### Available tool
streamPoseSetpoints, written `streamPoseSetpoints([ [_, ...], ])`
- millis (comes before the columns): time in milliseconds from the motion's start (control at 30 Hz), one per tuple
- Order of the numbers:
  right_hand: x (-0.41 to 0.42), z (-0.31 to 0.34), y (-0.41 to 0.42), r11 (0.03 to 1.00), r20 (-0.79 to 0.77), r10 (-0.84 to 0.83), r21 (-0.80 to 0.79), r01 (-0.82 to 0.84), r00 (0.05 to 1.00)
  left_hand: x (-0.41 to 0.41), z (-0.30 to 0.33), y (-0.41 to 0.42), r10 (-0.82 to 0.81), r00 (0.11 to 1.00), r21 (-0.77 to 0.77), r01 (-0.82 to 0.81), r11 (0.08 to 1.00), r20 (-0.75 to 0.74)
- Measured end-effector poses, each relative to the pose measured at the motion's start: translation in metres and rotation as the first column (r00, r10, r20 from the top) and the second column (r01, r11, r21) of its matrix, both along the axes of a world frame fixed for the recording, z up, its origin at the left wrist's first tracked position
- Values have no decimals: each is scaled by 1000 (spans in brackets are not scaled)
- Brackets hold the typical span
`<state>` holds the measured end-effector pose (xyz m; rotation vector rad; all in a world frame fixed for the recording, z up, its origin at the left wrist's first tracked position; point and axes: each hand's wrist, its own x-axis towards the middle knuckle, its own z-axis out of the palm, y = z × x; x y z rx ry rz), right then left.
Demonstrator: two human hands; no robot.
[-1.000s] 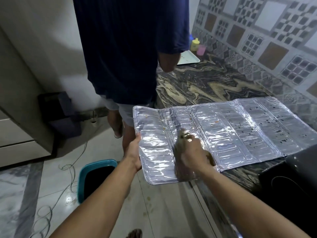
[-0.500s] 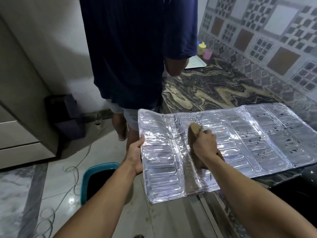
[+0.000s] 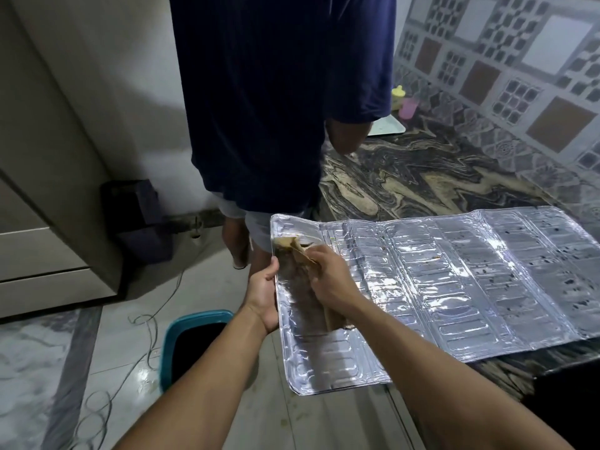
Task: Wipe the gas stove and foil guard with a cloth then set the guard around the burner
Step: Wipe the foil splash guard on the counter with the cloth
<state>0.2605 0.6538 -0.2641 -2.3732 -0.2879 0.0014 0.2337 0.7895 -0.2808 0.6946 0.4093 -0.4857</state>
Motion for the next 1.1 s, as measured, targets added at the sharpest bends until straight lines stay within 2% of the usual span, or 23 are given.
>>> streamPoseSetpoints([
  [67, 2, -4, -11, 995, -24, -50, -82, 48, 998, -1, 1, 1, 5, 1000, 11, -5, 1000, 0],
  [133, 10, -8, -28, 957, -47, -210, -215, 195, 977, -2, 1, -1, -6, 1000, 58, 6, 998, 1],
  [200, 15, -8, -41, 903, -68, -360, -278, 329, 931, -2, 3, -3, -20, 1000, 102, 21, 995, -8],
  [233, 15, -6, -42, 894, -68, -376, -288, 343, 924, -2, 4, -5, -25, 1000, 107, 26, 994, -8],
  [300, 15, -5, -33, 920, -66, -311, -273, 282, 948, 2, 5, -6, -24, 1000, 92, 23, 996, 11],
  [400, 5, 1, -11, 978, -58, -163, -142, 153, 985, 6, 3, -8, -33, 999, 85, 31, 996, 22],
  [500, -11, 4, 9, 999, 55, -38, 5, 38, 998, 9, -1, -5, -9, 1000, 75, 7, 997, 15],
  [600, -19, 3, 16, 994, 154, 112, -29, -108, 982, 11, -1, -5, 25, 1000, 51, -25, 998, 3],
  [667, -9, 3, 10, 998, 163, 35, -58, -25, 986, 10, 2, -8, 18, 1000, 19, -18, 1000, 14],
  [800, 15, 12, -4, 972, -46, -221, -90, 217, 974, 6, 2, -10, -17, 1000, 27, 17, 999, -4],
  [867, 12, 14, 1, 979, -50, -198, -62, 195, 979, 8, 0, -9, -23, 1000, 35, 23, 999, 10],
  [933, -1, 17, 8, 998, -33, -66, -2, 66, 997, 10, -3, -6, -30, 999, 23, 30, 999, 33],
  [1000, -10, 17, 4, 997, -101, 35, 68, -28, 994, 14, -6, -1, -12, 999, 38, 11, 999, 42],
  [1033, -9, 18, -3, 998, -139, 18, 64, -9, 990, 18, -7, 2, -6, 999, 43, 4, 999, 40],
  [1100, 1, 21, -23, 991, -146, -133, -7, 133, 980, 25, -6, 5, -24, 999, 76, 22, 997, 24],
])
